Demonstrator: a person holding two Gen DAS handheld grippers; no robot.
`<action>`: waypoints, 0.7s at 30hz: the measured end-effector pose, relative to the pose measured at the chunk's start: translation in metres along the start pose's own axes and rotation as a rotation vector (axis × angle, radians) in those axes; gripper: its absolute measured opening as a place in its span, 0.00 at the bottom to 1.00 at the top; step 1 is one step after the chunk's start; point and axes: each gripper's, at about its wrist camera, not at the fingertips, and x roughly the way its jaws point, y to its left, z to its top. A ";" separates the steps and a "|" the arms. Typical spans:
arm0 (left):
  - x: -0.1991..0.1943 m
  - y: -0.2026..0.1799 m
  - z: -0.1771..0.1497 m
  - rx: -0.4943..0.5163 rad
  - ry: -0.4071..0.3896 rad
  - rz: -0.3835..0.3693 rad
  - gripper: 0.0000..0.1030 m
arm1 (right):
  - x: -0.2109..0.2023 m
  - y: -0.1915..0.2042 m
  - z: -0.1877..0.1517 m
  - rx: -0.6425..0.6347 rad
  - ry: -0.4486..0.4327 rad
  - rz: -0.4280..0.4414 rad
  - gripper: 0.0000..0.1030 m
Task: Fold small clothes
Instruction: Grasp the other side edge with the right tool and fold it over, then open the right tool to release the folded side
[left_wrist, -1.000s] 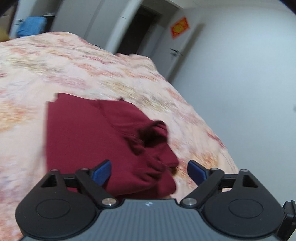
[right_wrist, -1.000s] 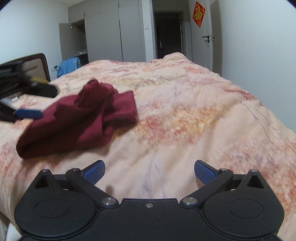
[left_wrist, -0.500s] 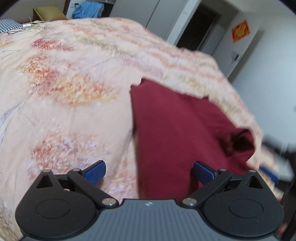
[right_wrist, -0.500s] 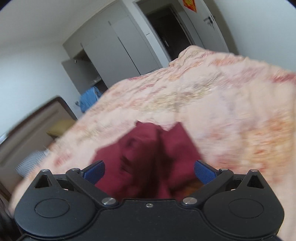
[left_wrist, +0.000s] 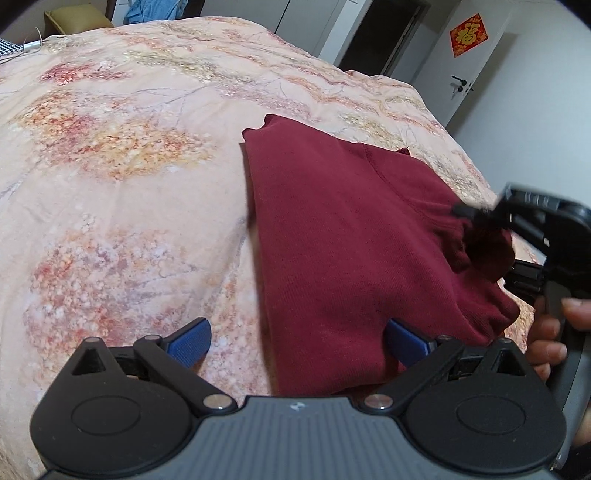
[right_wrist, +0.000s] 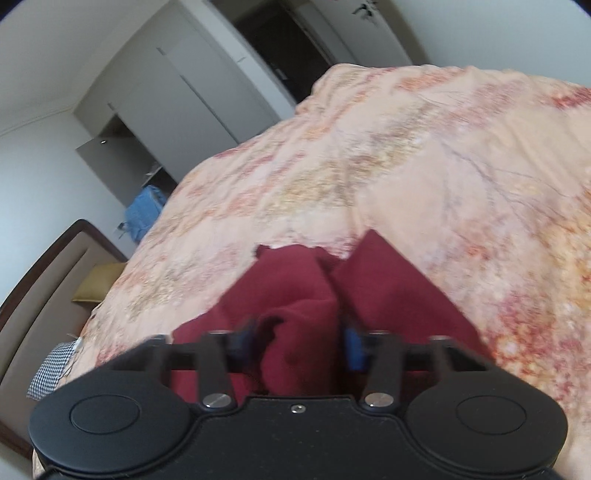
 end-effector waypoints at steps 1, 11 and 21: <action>-0.002 -0.001 0.001 -0.003 -0.003 0.000 0.98 | -0.003 -0.005 0.000 -0.002 -0.006 0.029 0.15; -0.001 -0.009 0.005 -0.027 0.028 -0.051 0.97 | -0.033 -0.048 0.000 -0.115 -0.010 0.047 0.13; 0.002 -0.009 0.000 -0.009 0.050 -0.029 0.98 | -0.034 -0.057 -0.014 -0.142 -0.004 -0.019 0.32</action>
